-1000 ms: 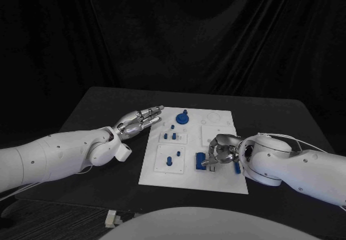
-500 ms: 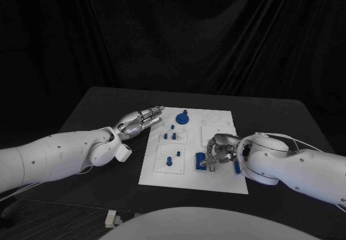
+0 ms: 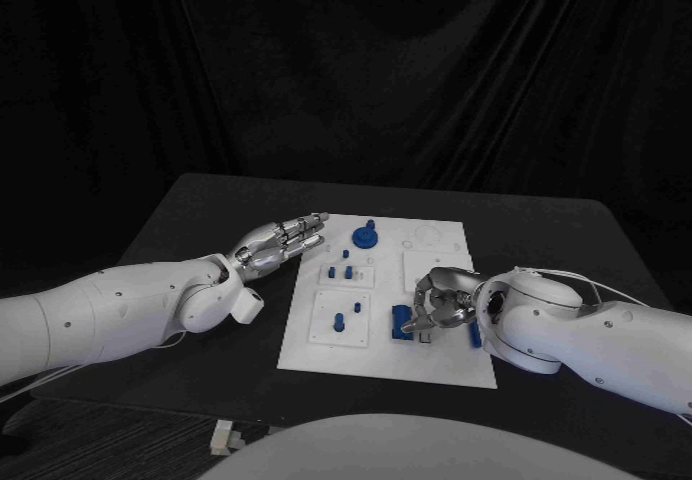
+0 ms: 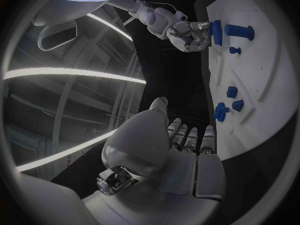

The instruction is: Assemble the parts on the task board

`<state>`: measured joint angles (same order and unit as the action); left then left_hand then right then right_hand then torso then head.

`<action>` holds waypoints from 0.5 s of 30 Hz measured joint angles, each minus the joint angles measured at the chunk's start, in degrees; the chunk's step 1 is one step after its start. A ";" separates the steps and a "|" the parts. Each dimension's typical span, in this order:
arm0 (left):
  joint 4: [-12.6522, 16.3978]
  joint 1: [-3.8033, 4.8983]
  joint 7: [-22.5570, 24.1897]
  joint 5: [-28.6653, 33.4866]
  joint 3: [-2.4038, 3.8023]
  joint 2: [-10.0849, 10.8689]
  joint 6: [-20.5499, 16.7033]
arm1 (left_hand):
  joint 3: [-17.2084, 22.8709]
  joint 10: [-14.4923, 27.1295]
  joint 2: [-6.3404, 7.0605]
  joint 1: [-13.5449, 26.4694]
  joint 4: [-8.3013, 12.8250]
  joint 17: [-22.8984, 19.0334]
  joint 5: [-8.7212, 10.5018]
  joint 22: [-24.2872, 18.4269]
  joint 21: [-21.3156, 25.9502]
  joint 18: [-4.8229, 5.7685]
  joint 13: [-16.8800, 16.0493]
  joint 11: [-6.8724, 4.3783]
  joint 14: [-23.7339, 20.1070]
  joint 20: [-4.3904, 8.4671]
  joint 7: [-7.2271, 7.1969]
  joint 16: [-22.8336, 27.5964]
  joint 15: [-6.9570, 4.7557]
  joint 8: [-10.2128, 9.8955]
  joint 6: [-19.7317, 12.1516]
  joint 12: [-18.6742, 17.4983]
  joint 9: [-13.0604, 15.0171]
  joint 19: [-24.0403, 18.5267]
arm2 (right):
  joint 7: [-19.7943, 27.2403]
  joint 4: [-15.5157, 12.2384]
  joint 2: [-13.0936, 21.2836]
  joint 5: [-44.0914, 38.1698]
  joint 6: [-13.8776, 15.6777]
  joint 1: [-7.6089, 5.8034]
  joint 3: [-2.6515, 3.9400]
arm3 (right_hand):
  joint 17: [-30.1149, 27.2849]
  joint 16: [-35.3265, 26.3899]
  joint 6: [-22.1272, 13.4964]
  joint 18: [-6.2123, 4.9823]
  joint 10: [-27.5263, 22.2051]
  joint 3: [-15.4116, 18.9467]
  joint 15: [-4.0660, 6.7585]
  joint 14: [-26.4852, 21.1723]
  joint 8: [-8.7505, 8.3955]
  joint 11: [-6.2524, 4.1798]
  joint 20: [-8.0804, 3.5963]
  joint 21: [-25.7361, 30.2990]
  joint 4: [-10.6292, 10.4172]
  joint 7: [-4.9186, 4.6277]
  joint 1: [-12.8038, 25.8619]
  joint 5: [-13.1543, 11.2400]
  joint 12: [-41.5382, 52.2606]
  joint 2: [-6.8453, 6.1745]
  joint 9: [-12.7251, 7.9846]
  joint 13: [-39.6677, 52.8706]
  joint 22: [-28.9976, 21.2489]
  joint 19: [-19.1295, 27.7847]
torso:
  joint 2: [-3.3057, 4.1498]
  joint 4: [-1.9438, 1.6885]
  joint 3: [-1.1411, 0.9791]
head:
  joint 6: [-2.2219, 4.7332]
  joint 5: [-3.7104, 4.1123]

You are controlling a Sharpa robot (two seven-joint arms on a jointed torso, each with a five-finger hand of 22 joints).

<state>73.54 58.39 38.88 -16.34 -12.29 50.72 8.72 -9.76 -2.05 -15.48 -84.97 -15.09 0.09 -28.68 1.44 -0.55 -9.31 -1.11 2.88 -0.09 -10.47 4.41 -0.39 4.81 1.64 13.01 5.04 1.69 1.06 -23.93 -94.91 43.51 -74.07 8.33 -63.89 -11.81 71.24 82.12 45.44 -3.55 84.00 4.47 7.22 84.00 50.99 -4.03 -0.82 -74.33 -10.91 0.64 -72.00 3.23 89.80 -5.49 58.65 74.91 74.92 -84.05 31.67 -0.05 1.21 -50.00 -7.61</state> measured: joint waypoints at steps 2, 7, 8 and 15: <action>-0.02 -0.01 0.00 0.00 0.00 0.00 0.02 | 0.00 0.00 0.00 0.00 0.00 0.00 0.00 0.00 0.00 0.01 0.00 0.00 0.00 0.00 0.00 0.00 0.00 0.00 0.00 0.00 0.00 0.00 | 0.43 -0.40 0.71 -0.10 0.86 0.07 -0.11 | 0.20 0.02 0.00 0.00 -0.15 -0.10 0.04 0.00 0.00 -0.23 -0.11 0.00 -1.40 0.00 0.75 0.00 0.00 -0.63 0.17 0.00 0.00 0.12 | 0.00 0.00 0.00 | 0.00 -0.02; -0.05 -0.03 0.00 0.00 0.00 0.04 0.03 | 0.16 0.00 0.00 0.00 0.16 0.01 0.00 0.00 0.00 0.01 0.00 0.00 0.00 0.00 0.00 0.00 0.00 0.00 0.00 0.00 0.00 0.00 | 1.85 -1.51 2.63 -0.01 3.86 -0.51 -0.15 | 0.98 0.54 0.00 -0.01 0.01 -0.48 0.41 0.00 0.00 -0.41 -0.41 -0.29 -5.01 0.00 2.63 0.00 0.00 -1.28 0.39 0.00 0.00 0.00 | 0.01 0.00 0.00 | 0.00 -0.09; -0.06 -0.03 0.00 0.00 0.00 0.05 0.04 | 0.16 0.00 0.00 0.00 0.16 0.01 0.00 0.00 0.00 0.01 0.00 0.00 0.00 0.00 0.00 0.00 0.00 0.00 0.00 0.00 0.00 0.00 | 2.21 -1.79 3.08 0.09 4.64 -0.92 -0.15 | 1.06 0.64 0.00 0.00 0.00 -0.49 0.41 0.00 0.00 -0.42 -0.41 -0.38 -5.35 0.00 2.89 0.00 0.00 -1.54 0.39 -0.01 0.00 0.00 | 0.01 0.00 0.00 | 0.00 -0.09; -0.11 -0.06 0.00 0.00 0.00 0.07 0.05 | 0.16 0.00 0.00 0.00 0.16 -0.01 0.00 -0.01 0.00 0.00 0.00 0.00 0.00 0.00 0.00 0.00 0.00 0.00 0.00 0.00 0.00 0.00 | 3.73 -2.96 5.70 1.33 7.69 -3.46 -0.08 | 1.40 0.64 0.21 0.00 0.00 -0.46 0.41 0.00 0.00 -0.41 -0.41 -0.38 -5.77 0.21 6.74 0.00 0.00 -1.74 0.39 -0.01 -0.01 0.00 | -0.02 0.01 0.00 | 0.00 -0.08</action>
<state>73.43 58.32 38.88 -16.34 -12.29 50.79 8.77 -9.61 -2.05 -15.48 -84.97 -14.93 0.08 -28.68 1.43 -0.55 -9.31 -1.11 2.88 -0.09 -10.47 4.41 -0.39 4.81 1.63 13.01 5.04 1.69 1.06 -20.20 -97.87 49.21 -72.74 16.02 -67.35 -11.89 72.63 82.76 45.66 -3.55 84.01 4.01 7.63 84.00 50.98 -4.44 -1.23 -74.71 -16.68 0.85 -65.26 3.23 89.80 -7.22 59.04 74.90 74.92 -84.05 31.65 -0.04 1.21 -50.00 -7.68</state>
